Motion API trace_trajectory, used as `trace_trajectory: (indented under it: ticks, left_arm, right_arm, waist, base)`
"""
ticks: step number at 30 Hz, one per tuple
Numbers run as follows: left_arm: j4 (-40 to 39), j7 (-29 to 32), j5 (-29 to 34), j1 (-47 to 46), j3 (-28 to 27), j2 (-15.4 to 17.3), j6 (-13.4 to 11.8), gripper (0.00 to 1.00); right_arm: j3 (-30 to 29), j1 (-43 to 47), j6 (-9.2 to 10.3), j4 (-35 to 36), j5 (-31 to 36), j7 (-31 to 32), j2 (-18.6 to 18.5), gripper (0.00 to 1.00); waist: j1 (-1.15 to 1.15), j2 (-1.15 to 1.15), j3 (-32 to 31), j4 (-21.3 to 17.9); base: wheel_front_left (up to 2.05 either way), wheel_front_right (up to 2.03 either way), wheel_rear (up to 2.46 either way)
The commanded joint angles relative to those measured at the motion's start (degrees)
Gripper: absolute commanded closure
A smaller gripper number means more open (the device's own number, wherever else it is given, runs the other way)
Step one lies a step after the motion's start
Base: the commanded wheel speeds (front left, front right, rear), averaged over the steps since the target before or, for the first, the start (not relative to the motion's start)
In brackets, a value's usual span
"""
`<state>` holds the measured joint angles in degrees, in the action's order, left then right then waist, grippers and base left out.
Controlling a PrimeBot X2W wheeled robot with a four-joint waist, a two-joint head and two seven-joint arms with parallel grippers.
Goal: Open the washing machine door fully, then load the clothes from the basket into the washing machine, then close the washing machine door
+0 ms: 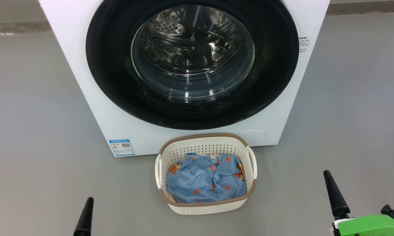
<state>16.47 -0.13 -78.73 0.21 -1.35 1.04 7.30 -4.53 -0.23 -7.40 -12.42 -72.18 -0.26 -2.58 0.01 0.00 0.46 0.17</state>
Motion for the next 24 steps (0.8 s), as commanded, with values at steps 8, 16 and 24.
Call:
trace_trajectory:
  ticks: [8, 16, 24]
  left_arm:
    - [-2.73, -1.92, 7.9, -1.36, -0.37, 1.57, 0.07, 0.0]
    - [-3.76, -3.29, 15.14, -1.28, 0.37, 2.56, 0.09, 0.0]
    - [-4.12, -4.65, 22.71, -1.24, 0.79, 3.66, 0.1, 0.0]
  right_arm:
    - [2.3, -1.56, -0.04, 3.13, 9.68, -2.04, -2.38, 0.0]
    - [3.78, -1.63, -0.04, 4.31, 16.68, -3.38, -3.39, 0.0]
    - [4.66, -1.71, -0.05, 4.94, 23.53, -4.72, -4.33, 0.0]
  waist:
    - [-0.01, 0.0, 0.06, -0.02]
    - [-0.01, 0.0, 0.1, -0.05]
    - [-0.01, 0.0, 0.16, 0.0]
  base:
    - [0.0, 0.0, 0.0]
    - [0.0, 0.0, 0.0]
    - [0.0, 0.0, 0.0]
